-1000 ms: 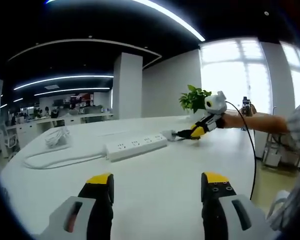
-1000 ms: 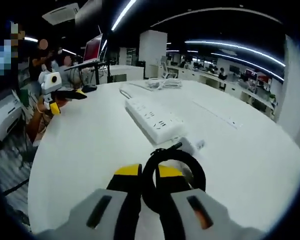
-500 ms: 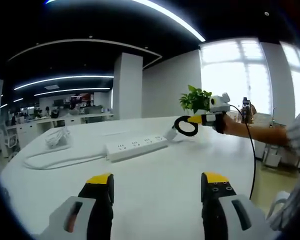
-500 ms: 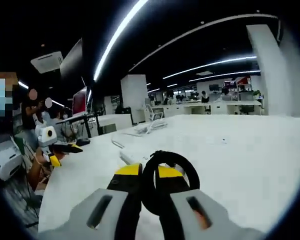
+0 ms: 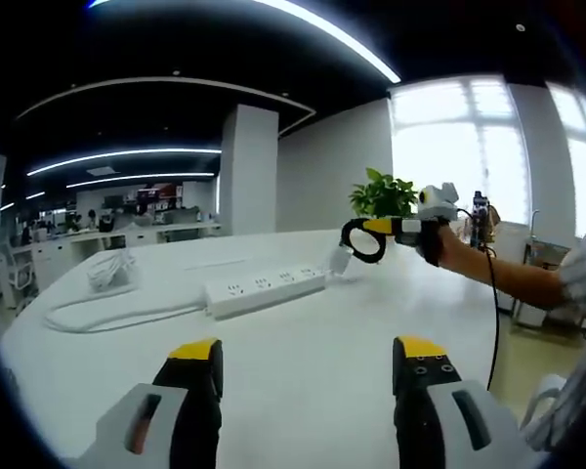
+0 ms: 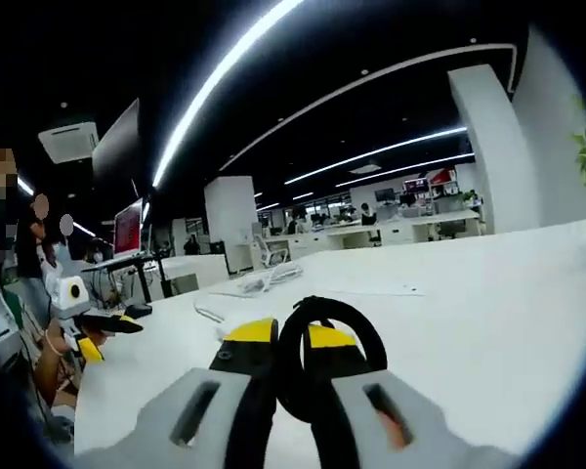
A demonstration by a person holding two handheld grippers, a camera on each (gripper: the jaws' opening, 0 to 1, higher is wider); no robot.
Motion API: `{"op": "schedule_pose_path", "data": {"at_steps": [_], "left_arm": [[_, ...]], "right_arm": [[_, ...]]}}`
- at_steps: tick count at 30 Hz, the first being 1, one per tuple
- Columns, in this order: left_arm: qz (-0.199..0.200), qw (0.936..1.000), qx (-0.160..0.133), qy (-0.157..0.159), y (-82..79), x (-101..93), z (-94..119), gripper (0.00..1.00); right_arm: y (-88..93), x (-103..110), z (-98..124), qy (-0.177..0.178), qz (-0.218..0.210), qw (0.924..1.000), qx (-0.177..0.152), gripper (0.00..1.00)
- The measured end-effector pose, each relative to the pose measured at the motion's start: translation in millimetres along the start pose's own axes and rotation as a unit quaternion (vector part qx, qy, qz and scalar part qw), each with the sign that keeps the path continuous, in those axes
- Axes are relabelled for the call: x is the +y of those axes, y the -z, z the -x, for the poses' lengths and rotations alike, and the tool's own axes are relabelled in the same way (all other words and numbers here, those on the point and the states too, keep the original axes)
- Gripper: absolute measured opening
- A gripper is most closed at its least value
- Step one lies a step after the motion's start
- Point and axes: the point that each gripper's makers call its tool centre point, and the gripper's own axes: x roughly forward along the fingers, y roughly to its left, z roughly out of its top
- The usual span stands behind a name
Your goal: Straighten the power strip on the desk, plug the charger into it
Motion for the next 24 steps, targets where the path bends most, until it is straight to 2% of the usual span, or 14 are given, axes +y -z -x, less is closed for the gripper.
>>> {"op": "schedule_pose_path", "data": {"at_steps": [2, 5, 13, 17, 20, 24], "left_arm": [[-0.004, 1.0, 0.001, 0.0, 1.9, 0.0, -0.5, 0.72], [-0.006, 1.0, -0.003, 0.002, 1.7, 1.0, 0.1, 0.72], [-0.005, 0.9999, -0.009, 0.0, 0.9, 8.3, 4.9, 0.72], [-0.009, 0.9999, -0.01, -0.002, 0.0, 10.8, 4.9, 0.72], [-0.016, 0.9998, -0.007, -0.001, -0.2, 11.1, 3.3, 0.72], [-0.035, 0.9994, -0.006, -0.002, -1.0, 9.6, 0.4, 0.72]], "right_arm": [[-6.1, 5.1, 0.8, 0.01, 0.002, 0.9998, -0.015, 0.08], [-13.1, 5.5, 0.9, 0.02, 0.014, 0.9996, -0.017, 0.08], [-13.6, 20.7, 5.4, 0.041, 0.009, 0.9989, -0.02, 0.08], [-18.7, 28.0, 5.5, 0.041, -0.002, 0.9986, -0.035, 0.08], [-17.0, 38.7, 1.9, 0.037, 0.007, 0.9987, -0.032, 0.08], [-17.2, 42.4, -0.2, 0.037, 0.003, 0.9986, -0.038, 0.08]]}}
